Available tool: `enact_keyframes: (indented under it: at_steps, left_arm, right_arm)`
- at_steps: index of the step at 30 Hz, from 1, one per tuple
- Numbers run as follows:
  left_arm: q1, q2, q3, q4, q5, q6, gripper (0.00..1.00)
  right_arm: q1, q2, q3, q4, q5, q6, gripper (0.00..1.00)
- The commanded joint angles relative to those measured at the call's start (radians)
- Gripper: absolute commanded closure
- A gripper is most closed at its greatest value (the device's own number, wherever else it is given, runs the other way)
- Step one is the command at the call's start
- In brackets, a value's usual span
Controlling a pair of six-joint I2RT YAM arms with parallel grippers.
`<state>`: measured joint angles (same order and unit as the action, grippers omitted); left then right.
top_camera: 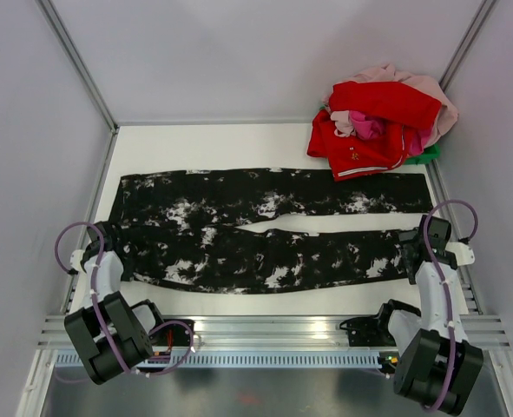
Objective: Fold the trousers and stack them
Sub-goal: Fold the trousers
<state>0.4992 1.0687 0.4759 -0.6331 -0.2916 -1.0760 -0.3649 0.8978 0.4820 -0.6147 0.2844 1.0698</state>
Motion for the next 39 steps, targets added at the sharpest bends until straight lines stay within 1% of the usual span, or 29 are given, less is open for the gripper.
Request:
enact_keyframes:
  at_steps: [1,3,7,10,13,15,17,19,20,21,23,24,26,27,28,29,30,31,33,35,39]
  left_arm:
    - [0.004,0.004,0.012,0.064,0.049,0.042,0.98]
    - [0.004,0.008,0.013,0.062,0.051,0.045,0.98]
    - [0.004,0.007,0.013,0.059,0.043,0.047,0.98]
    - [0.002,0.017,0.018,0.058,0.048,0.05,0.98]
    - [0.004,0.042,0.032,0.061,0.063,0.063,0.98]
    - [0.004,0.051,0.044,0.058,0.069,0.068,0.98]
    - [0.002,0.053,0.05,0.053,0.074,0.074,0.98]
    - [0.004,0.047,0.058,0.05,0.069,0.08,0.98]
    - [0.004,0.045,0.061,0.043,0.065,0.082,0.98]
    - [0.004,0.04,0.067,0.035,0.062,0.082,0.98]
    - [0.004,0.022,0.073,0.027,0.054,0.085,0.98]
    - [0.004,0.014,0.078,0.021,0.051,0.083,0.98]
    - [0.004,-0.006,0.092,0.007,0.037,0.082,0.98]
    - [0.004,-0.013,0.098,-0.01,0.031,0.08,0.98]
    - [0.004,-0.029,0.105,-0.016,0.02,0.085,0.98]
    - [0.004,-0.033,0.11,-0.025,0.017,0.088,0.98]
    - [0.004,-0.039,0.115,-0.034,0.009,0.09,0.98]
    - [0.004,-0.041,0.127,-0.04,0.006,0.097,0.98]
    - [0.006,-0.047,0.138,-0.059,0.0,0.103,0.98]
    - [0.006,-0.056,0.153,-0.065,0.002,0.11,0.98]
    - [0.006,-0.09,0.174,-0.092,0.014,0.113,0.98]
  right_arm:
    - [-0.006,-0.002,-0.02,-0.036,0.065,0.019,0.04]
    - [-0.006,0.013,-0.028,-0.048,0.064,0.033,0.09]
    - [-0.006,0.071,-0.036,-0.095,0.111,0.047,0.09]
    - [-0.006,0.145,0.0,-0.167,0.151,0.055,0.09]
    - [-0.006,0.214,0.041,-0.19,0.168,0.051,0.08]
    - [-0.006,0.237,0.044,-0.186,0.196,0.058,0.07]
    - [-0.006,0.259,0.017,-0.142,0.2,0.068,0.07]
    - [-0.006,0.276,-0.003,-0.102,0.19,0.078,0.08]
    - [-0.006,0.279,0.004,-0.089,0.2,0.094,0.09]
    - [-0.006,0.283,0.006,-0.051,0.197,0.078,0.11]
    - [-0.008,0.289,0.009,-0.005,0.193,0.035,0.18]
    - [-0.008,0.293,0.007,0.025,0.191,0.033,0.2]
    - [-0.008,0.319,-0.011,0.067,0.159,0.029,0.27]
    - [-0.008,0.341,-0.02,0.114,0.147,0.027,0.32]
    - [-0.009,0.355,-0.043,0.144,0.119,0.024,0.44]
    - [-0.011,0.369,-0.054,0.197,0.105,0.012,0.5]
    - [-0.012,0.4,-0.062,0.211,0.092,0.009,0.55]
    - [-0.011,0.411,-0.053,0.205,0.087,0.002,0.73]
    - [-0.014,0.417,-0.036,0.211,0.085,-0.031,1.0]
    - [-0.014,0.406,-0.03,0.202,0.101,-0.047,1.0]
    - [-0.016,0.304,-0.039,0.193,0.101,-0.071,1.0]
